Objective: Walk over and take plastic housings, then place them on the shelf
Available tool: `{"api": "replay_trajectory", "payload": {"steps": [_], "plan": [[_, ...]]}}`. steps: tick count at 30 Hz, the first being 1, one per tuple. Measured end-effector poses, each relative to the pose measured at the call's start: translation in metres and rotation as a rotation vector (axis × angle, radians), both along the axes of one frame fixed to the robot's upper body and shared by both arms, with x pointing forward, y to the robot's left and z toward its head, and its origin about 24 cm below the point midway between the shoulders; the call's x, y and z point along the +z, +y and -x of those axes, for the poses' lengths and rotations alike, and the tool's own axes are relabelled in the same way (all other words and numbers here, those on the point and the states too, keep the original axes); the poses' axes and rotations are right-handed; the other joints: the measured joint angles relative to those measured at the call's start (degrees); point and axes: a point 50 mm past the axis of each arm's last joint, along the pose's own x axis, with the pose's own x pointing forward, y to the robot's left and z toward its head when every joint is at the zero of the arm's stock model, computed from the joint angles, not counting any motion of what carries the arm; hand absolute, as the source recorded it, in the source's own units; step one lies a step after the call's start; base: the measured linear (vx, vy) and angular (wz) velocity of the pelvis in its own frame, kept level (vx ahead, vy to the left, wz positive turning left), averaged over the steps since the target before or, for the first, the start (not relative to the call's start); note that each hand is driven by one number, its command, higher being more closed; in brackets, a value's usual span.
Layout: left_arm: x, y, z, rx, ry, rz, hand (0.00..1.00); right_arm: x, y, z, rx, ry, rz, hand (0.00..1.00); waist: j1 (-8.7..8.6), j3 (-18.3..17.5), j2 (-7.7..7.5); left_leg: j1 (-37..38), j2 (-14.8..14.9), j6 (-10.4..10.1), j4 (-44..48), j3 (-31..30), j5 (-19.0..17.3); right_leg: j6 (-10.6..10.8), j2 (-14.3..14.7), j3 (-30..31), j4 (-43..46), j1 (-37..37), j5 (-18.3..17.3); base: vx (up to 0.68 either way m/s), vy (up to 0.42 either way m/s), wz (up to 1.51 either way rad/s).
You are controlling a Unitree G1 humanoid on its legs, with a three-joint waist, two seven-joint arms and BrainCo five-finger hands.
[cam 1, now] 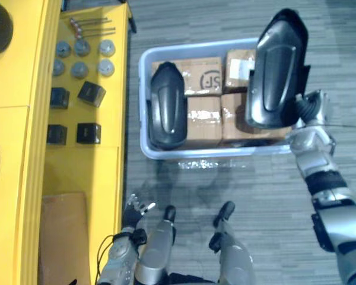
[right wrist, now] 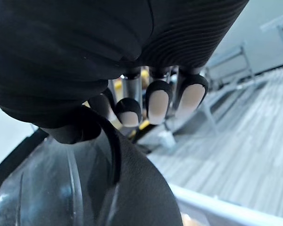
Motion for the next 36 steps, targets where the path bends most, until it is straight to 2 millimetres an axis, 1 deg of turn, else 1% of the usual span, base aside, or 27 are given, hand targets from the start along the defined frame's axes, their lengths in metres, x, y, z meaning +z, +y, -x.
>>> {"api": "replay_trajectory", "payload": {"steps": [2, 3, 4, 5, 6, 7, 8, 10, 12, 13, 15, 17, 19, 22, 24, 25, 27, 29, 32, 36], "plan": [[0.009, -0.002, 0.000, 0.007, -0.016, 0.006, 0.00, -0.023, 0.013, 0.006, 0.023, 0.017, -0.045, 1.00, 0.00, -2.68, -1.43, 0.63, 0.67, -0.05, -0.52, 0.14, -0.03, -0.07, 0.70, -0.19, -0.36, 0.50, -0.05, 0.05, -0.045, -0.01], [0.012, -0.003, -0.001, 0.006, -0.025, 0.009, 0.00, -0.028, 0.016, 0.008, 0.026, 0.016, -0.054, 1.00, 0.00, -2.93, -1.58, 1.30, 0.85, -0.06, -0.85, 0.12, -0.03, -0.18, 0.88, -0.25, -0.38, 1.01, -0.13, 0.04, -0.048, 0.00], [0.021, -0.005, -0.002, -0.004, -0.049, 0.014, 0.00, -0.037, 0.020, 0.014, 0.031, 0.013, -0.067, 1.00, 0.06, -3.86, -1.82, 2.22, 1.20, -0.24, -1.19, 0.09, -0.14, -0.38, 1.20, -0.38, -0.40, 1.85, -0.36, 0.02, -0.042, 0.01], [0.029, -0.006, -0.004, -0.013, -0.074, 0.018, 0.00, -0.045, 0.025, 0.019, 0.040, 0.012, -0.072, 1.00, 0.05, -5.33, -2.22, 2.47, 1.41, -0.31, -1.42, 0.10, -0.19, -0.33, 1.36, -0.62, -0.41, 1.99, -0.60, 0.02, -0.038, 0.00], [0.033, -0.006, -0.005, -0.017, -0.082, 0.018, 0.00, -0.048, 0.026, 0.022, 0.043, 0.010, -0.069, 1.00, 0.05, -5.97, -2.33, 2.66, 1.49, -0.31, -1.72, 0.12, -0.19, -0.34, 1.41, -0.66, -0.42, 2.02, -0.76, 0.02, -0.031, 0.03], [0.042, -0.007, -0.008, -0.025, -0.108, 0.019, 0.00, -0.055, 0.030, 0.031, 0.054, 0.000, -0.084, 1.00, -0.11, -7.51, -2.56, 2.99, 1.60, -0.45, -2.34, 0.12, -0.10, -0.28, 1.47, -1.04, -0.42, 2.22, -1.04, 0.03, -0.030, 0.05], [0.052, -0.006, -0.011, -0.026, -0.135, 0.025, 0.00, -0.058, 0.033, 0.038, 0.061, -0.011, -0.086, 1.00, -0.20, -8.25, -2.59, 4.14, 1.69, -0.63, -3.09, 0.05, 0.01, -0.24, 1.52, -1.29, -0.43, 3.06, -1.21, 0.02, -0.027, 0.07], [0.063, -0.004, -0.013, -0.034, -0.169, 0.002, 0.00, -0.062, 0.037, 0.046, 0.069, -0.022, -0.082, 1.00, -0.57, -9.30, -2.60, 5.37, 1.80, -0.64, -3.39, 0.06, 0.01, -0.23, 1.58, -1.43, -0.44, 4.23, -1.39, 0.01, -0.010, 0.02], [0.078, 0.002, -0.012, -0.040, -0.218, -0.036, 0.00, -0.066, 0.044, 0.057, 0.097, -0.042, -0.069, 1.00, -1.38, -11.86, -3.01, 6.19, 1.79, -0.64, -3.99, 0.24, 0.01, -0.18, 1.55, -1.48, -0.48, 4.72, -1.43, 0.00, -0.001, -0.03], [0.084, 0.004, -0.014, -0.051, -0.241, -0.049, 0.00, -0.067, 0.047, 0.061, 0.108, -0.052, -0.066, 1.00, -1.39, -12.20, -3.25, 6.84, 1.81, -0.64, -4.15, 0.57, 0.01, -0.18, 1.56, -1.39, -0.49, 5.14, -1.44, -0.02, -0.004, -0.10], [0.093, 0.008, -0.017, -0.076, -0.271, -0.090, 0.00, -0.066, 0.051, 0.067, 0.142, -0.079, -0.056, 1.00, -1.47, -13.72, -3.77, 7.46, 1.85, -0.64, -4.52, 1.33, 0.01, -0.20, 1.56, -1.20, -0.94, 5.22, -1.49, -0.04, -0.010, -0.15], [0.097, 0.009, -0.021, -0.118, -0.279, -0.122, 0.00, -0.064, 0.055, 0.067, 0.178, -0.097, -0.051, 1.00, -1.63, -14.12, -3.92, 8.49, 1.86, -0.63, -4.73, 1.56, 0.02, -0.18, 1.57, -1.04, -0.97, 6.02, -1.56, -0.05, -0.017, -0.09], [0.099, 0.007, -0.025, -0.156, -0.274, -0.124, 0.00, -0.063, 0.058, 0.067, 0.209, -0.104, -0.053, 1.00, -1.74, -15.23, -4.14, 8.80, 1.88, -0.65, -4.74, 1.87, 0.01, -0.25, 1.60, -0.87, -0.99, 6.16, -1.68, -0.04, -0.012, -0.08], [0.102, 0.006, -0.031, -0.199, -0.268, -0.138, 0.00, -0.061, 0.071, 0.067, 0.293, -0.114, -0.052, 1.00, -1.77, -16.21, -4.27, 9.60, 2.09, -0.71, -4.72, 3.12, -0.04, -0.29, 1.79, 0.13, -0.99, 6.30, -1.65, -0.02, -0.003, -0.17], [0.101, 0.004, -0.037, -0.219, -0.249, -0.139, 0.00, -0.062, 0.080, 0.067, 0.352, -0.103, -0.050, 1.00, -2.53, -16.49, -4.32, 10.03, 2.12, -0.75, -4.67, 3.11, -0.08, -0.29, 1.82, 0.10, -1.00, 6.83, -1.64, -0.01, -0.001, -0.02], [0.098, 0.004, -0.040, -0.231, -0.226, -0.138, 0.00, -0.064, 0.086, 0.066, 0.389, -0.092, -0.047, 1.00, -2.94, -17.08, -4.44, 10.04, 2.13, -0.75, -4.66, 3.18, -0.08, -0.31, 1.84, 0.15, -1.00, 6.80, -1.64, 0.00, 0.000, 0.00], [0.093, 0.001, -0.045, -0.248, -0.191, -0.138, 0.00, -0.066, 0.094, 0.067, 0.433, -0.078, -0.040, 1.00, -3.07, -17.61, -4.50, 10.35, 2.25, -0.90, -4.66, 3.60, -0.19, -0.35, 1.98, 0.51, -1.01, 6.87, -1.61, -0.01, -0.001, -0.12], [0.085, 0.000, -0.050, -0.271, -0.138, -0.156, 0.00, -0.069, 0.105, 0.067, 0.492, -0.050, -0.039, 1.00, -3.04, -17.98, -4.68, 10.83, 2.72, -1.05, -4.76, 4.45, -0.29, -0.56, 2.47, 1.35, -1.03, 6.82, -1.58, 0.00, -0.017, -0.19], [0.075, -0.003, -0.055, -0.310, -0.077, -0.186, 0.00, -0.073, 0.115, 0.068, 0.536, -0.032, -0.035, 1.00, -3.29, -18.07, -4.73, 10.98, 3.25, -1.22, -4.77, 4.53, -0.37, -0.82, 3.04, 1.48, -1.04, 6.82, -1.54, 0.00, -0.033, -0.06], [0.067, -0.006, -0.059, -0.323, -0.040, -0.180, 0.00, -0.079, 0.124, 0.068, 0.572, 0.000, -0.031, 1.00, -3.43, -18.07, -4.72, 11.28, 3.55, -1.43, -4.97, 4.57, -0.29, -1.10, 3.35, 1.66, -1.06, 6.89, -1.32, 0.00, -0.016, -0.04]]}}
